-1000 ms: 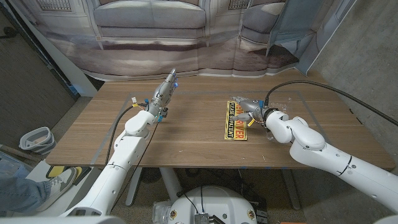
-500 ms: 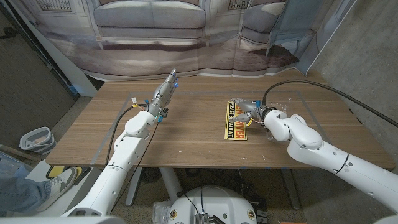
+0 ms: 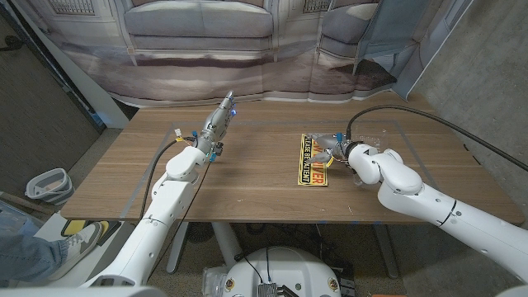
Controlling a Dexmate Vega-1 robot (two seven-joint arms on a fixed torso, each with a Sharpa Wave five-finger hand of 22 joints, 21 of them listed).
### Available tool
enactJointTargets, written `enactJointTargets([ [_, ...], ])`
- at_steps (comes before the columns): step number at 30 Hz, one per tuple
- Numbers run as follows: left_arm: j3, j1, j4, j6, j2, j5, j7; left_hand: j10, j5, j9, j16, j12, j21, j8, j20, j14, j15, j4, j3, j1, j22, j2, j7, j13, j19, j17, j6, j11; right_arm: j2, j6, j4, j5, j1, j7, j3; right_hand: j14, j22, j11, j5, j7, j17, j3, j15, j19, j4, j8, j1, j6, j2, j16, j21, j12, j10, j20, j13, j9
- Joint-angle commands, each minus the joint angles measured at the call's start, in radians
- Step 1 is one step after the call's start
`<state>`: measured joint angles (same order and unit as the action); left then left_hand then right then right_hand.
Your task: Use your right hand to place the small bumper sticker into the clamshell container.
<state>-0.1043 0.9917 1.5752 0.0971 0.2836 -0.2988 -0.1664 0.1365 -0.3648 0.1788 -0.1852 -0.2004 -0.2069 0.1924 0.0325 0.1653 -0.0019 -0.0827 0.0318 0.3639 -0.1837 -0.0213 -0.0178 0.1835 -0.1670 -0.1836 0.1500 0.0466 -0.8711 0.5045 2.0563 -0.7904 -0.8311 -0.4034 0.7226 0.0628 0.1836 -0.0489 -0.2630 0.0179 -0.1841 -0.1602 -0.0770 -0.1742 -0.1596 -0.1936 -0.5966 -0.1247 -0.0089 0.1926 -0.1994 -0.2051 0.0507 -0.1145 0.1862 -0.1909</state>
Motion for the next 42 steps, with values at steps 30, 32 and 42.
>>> enactJointTargets([
  [30,0.001,-0.002,-0.012,-0.001,0.001,0.000,0.002,0.004,0.001,0.006,-0.004,-0.001,0.003,0.003,0.027,0.006,0.002,0.003,0.010,0.012,-0.002,-0.006,-0.002,0.003,-0.040,-0.003,-0.002,0.003,0.048,0.004,-0.080,-0.057,0.076,-0.122,0.058,0.025,0.004,-0.004,-0.014,-0.001,-0.001,-0.004,0.008,-0.016,0.011,-0.012,-0.012,0.023,-0.008,0.005,-0.010,-0.010,-0.025,0.001,-0.001,-0.002],
  [32,0.002,-0.002,-0.011,-0.002,-0.001,-0.001,0.003,0.005,0.002,0.006,-0.004,0.000,0.003,0.003,0.028,0.006,0.003,0.003,0.010,0.012,-0.002,-0.006,-0.003,0.003,-0.040,-0.003,-0.002,0.003,0.051,0.003,-0.085,-0.058,0.081,-0.127,0.062,0.026,0.004,-0.003,-0.015,-0.001,-0.001,-0.004,0.008,-0.017,0.012,-0.012,-0.012,0.024,-0.008,0.005,-0.010,-0.011,-0.028,0.001,-0.001,-0.002],
  [42,0.005,0.001,-0.017,0.000,-0.004,-0.003,0.003,0.004,0.002,0.006,-0.005,-0.001,0.003,0.003,0.026,0.006,0.003,0.004,0.012,0.014,-0.002,-0.007,-0.003,0.003,-0.041,-0.003,-0.003,0.004,0.060,0.005,-0.106,-0.061,0.096,-0.152,0.077,0.046,0.004,0.013,-0.017,0.012,-0.002,-0.005,0.030,-0.020,0.015,-0.023,-0.015,0.060,-0.008,0.009,-0.010,-0.019,-0.055,0.002,-0.001,-0.001],
])
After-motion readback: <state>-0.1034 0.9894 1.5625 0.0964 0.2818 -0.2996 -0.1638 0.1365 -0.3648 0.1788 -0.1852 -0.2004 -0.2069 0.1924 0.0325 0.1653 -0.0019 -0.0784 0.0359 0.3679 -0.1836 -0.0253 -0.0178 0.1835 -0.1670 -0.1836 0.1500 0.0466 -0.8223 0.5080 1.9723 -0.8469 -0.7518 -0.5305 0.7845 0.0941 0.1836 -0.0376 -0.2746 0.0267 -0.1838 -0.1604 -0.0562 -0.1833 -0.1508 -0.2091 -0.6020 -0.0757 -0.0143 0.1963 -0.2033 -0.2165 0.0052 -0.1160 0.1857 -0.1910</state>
